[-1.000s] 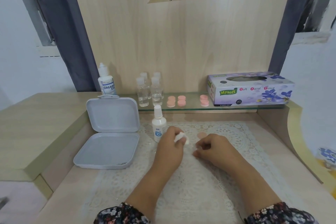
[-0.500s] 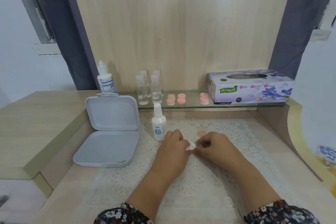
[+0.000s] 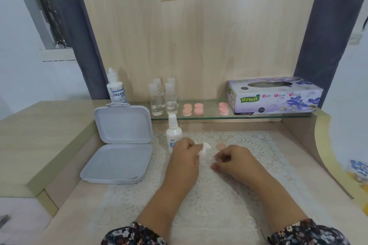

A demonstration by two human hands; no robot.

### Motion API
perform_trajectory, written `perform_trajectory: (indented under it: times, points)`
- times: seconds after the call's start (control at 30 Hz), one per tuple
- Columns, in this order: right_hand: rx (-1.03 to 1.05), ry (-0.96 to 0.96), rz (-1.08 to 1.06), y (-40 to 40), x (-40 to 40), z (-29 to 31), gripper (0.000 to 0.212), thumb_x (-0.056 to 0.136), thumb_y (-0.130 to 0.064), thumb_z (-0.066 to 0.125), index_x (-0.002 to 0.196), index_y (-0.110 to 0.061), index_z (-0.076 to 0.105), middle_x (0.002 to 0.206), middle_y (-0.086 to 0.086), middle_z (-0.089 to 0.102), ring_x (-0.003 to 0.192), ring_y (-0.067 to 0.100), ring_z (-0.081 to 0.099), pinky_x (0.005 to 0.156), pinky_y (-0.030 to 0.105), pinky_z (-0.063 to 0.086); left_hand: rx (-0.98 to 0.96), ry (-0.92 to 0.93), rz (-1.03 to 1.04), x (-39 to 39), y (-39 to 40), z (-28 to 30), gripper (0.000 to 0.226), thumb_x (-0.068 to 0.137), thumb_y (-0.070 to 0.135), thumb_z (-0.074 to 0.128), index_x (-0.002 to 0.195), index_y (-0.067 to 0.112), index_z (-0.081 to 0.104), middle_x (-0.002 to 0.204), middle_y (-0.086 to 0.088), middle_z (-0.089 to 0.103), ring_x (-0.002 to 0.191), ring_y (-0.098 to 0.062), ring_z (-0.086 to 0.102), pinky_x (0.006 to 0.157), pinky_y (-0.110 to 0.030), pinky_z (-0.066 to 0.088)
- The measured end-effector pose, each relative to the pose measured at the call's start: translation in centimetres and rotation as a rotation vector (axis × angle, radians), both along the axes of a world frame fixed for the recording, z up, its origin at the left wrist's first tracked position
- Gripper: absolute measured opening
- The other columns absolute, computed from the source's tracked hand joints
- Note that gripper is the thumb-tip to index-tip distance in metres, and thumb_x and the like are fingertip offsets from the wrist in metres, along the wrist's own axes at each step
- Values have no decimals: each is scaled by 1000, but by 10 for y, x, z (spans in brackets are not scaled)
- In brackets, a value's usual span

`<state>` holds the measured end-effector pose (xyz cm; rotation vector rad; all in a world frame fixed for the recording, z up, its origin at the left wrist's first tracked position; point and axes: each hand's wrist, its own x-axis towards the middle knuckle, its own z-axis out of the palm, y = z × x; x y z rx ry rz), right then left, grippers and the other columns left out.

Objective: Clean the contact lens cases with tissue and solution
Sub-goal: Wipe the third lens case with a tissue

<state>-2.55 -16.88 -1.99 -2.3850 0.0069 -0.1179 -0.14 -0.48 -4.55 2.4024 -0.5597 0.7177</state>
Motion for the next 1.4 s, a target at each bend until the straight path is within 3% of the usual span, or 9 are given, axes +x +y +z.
perform_trajectory:
  times: [0.1, 0.33, 0.4, 0.53, 0.73, 0.8, 0.9, 1.13, 1.4]
  points:
    - [16, -7, 4, 0, 0, -1, 33, 75, -31, 77, 90, -2, 70, 95, 15, 67, 78, 27, 62, 68, 32, 49, 210, -39, -58, -3, -1, -5, 26, 64, -2, 78, 86, 12, 75, 79, 0, 56, 74, -21, 54, 53, -28, 47]
    - [25, -28, 4, 1, 0, -2, 26, 76, -26, 72, 89, -4, 72, 92, 13, 68, 87, 28, 64, 72, 35, 52, 374, -64, -34, -10, -7, -5, 14, 61, 13, 80, 64, 14, 67, 71, 2, 50, 71, -19, 51, 52, -26, 40]
    - [22, -33, 7, 1, 1, -3, 29, 75, -27, 71, 88, -1, 69, 92, 17, 66, 81, 30, 62, 65, 32, 47, 348, -57, -33, -6, -9, -4, 15, 62, 13, 83, 67, 14, 69, 74, 3, 52, 73, -19, 52, 52, -28, 44]
    - [3, -26, 11, 1, 2, -3, 29, 76, -31, 73, 84, -4, 70, 90, 14, 67, 65, 14, 54, 63, 29, 45, 256, 71, -44, 0, -6, -5, 23, 93, 24, 60, 106, 8, 68, 107, -2, 52, 101, -18, 41, 81, -27, 38]
    - [-26, -22, 12, 1, 0, 1, 32, 77, -33, 76, 92, -5, 71, 91, 10, 68, 85, 24, 64, 74, 34, 52, -169, 308, -30, -1, -7, 8, 19, 94, 23, 59, 87, 6, 58, 97, 0, 48, 91, -15, 47, 78, -24, 36]
    - [-33, -11, 17, 0, 0, 1, 34, 77, -33, 77, 94, -3, 71, 93, 11, 68, 87, 25, 64, 75, 33, 51, -268, 200, -4, -2, -6, 10, 10, 95, 15, 57, 89, 7, 60, 95, 2, 48, 86, -12, 48, 74, -20, 36]
    - [-28, -7, 21, 0, -1, 1, 29, 78, -32, 76, 89, -6, 71, 90, 9, 68, 84, 24, 64, 72, 31, 50, -148, 7, -51, -4, -9, 4, 15, 89, 3, 58, 100, 8, 66, 97, -1, 58, 86, -14, 53, 73, -20, 43]
    - [-3, 32, 51, -2, -1, 2, 36, 77, -27, 72, 55, -17, 46, 59, -5, 41, 54, 8, 36, 50, 19, 28, 200, -13, -164, -3, -23, -8, 21, 77, -3, 57, 94, 1, 69, 86, -8, 54, 77, -24, 53, 59, -38, 51]
    - [24, 38, 75, -7, 0, 3, 9, 77, -19, 73, 86, -16, 73, 81, 1, 68, 71, 9, 59, 63, 19, 45, 241, 70, -162, -10, -24, 0, 34, 95, 10, 45, 124, 14, 61, 108, -2, 45, 102, -19, 37, 77, -26, 32]
